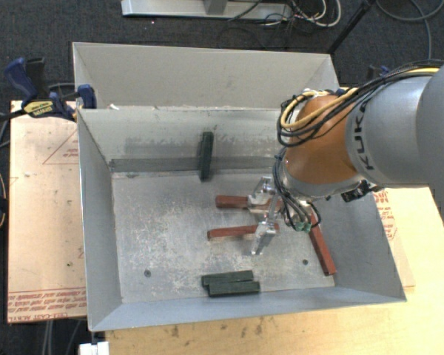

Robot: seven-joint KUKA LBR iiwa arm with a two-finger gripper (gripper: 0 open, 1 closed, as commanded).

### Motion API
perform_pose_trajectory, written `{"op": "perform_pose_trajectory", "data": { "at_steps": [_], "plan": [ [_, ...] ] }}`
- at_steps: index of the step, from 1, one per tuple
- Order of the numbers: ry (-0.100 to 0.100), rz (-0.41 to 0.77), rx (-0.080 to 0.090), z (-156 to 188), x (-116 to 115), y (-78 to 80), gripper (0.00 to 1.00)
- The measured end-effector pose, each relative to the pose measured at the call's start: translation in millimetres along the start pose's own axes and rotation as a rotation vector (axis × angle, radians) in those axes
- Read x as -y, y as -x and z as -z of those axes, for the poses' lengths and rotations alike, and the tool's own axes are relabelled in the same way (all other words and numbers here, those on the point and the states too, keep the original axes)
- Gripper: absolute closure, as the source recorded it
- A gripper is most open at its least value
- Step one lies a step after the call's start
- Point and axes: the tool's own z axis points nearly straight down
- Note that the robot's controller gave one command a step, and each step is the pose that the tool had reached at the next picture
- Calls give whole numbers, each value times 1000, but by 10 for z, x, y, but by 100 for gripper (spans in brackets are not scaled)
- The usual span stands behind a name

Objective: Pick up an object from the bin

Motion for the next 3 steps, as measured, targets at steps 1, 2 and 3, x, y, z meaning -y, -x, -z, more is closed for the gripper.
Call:
{"op": "perform_pose_trajectory", "data": {
  "at_steps": [1,2,3],
  "plan": [
    [0,-12,11,-56,-6,59,100],
    [0,-12,11,-56,-6,59,100],
    [-2,36,6,1625,144,-85,100]
  ]
}}
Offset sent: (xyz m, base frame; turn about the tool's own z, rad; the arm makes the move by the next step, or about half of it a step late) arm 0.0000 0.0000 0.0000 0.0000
